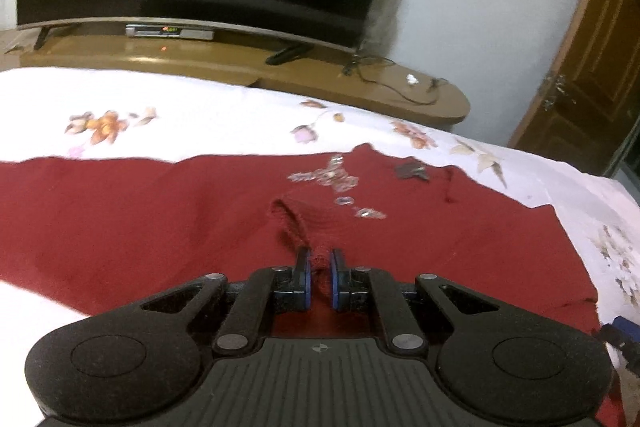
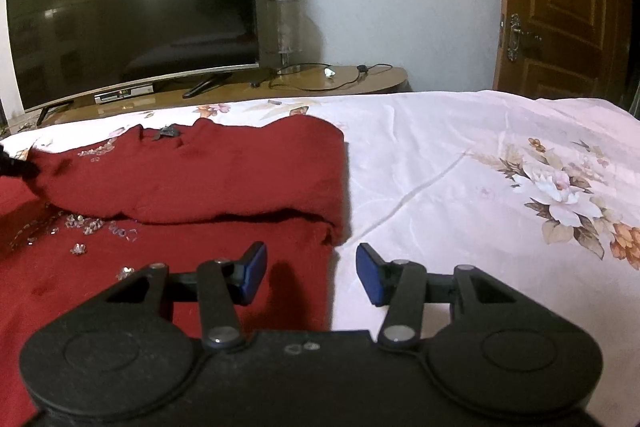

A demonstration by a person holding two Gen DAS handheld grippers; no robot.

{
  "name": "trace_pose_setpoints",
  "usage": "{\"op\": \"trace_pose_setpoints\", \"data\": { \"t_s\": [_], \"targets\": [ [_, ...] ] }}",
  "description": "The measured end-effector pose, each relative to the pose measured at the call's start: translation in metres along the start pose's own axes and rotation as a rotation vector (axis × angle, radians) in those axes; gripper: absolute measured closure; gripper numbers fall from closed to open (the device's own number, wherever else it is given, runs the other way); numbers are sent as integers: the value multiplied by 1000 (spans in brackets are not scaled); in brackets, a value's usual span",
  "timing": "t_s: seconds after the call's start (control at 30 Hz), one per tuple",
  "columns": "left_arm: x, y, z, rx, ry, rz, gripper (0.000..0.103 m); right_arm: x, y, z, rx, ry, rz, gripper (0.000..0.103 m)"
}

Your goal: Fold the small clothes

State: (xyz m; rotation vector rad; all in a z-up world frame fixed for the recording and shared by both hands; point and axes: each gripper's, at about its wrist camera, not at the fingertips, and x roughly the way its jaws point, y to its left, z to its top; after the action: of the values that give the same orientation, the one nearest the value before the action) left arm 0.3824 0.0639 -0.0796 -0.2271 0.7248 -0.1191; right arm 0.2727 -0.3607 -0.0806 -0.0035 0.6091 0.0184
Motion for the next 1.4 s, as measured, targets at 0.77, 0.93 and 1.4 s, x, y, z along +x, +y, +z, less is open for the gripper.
{"op": "trace_pose_setpoints", "data": {
  "t_s": [0.77,0.93,1.4],
  "targets": [
    [13,15,-26,41,35,65,94,61,-36,31,98,32,34,55],
    [10,11,-26,37,13,79,94,93,-53,71,222,-7,81,54],
    [-4,12,-37,5,-99,106,94,129,-41,74,176,9,119,95]
  ]
}}
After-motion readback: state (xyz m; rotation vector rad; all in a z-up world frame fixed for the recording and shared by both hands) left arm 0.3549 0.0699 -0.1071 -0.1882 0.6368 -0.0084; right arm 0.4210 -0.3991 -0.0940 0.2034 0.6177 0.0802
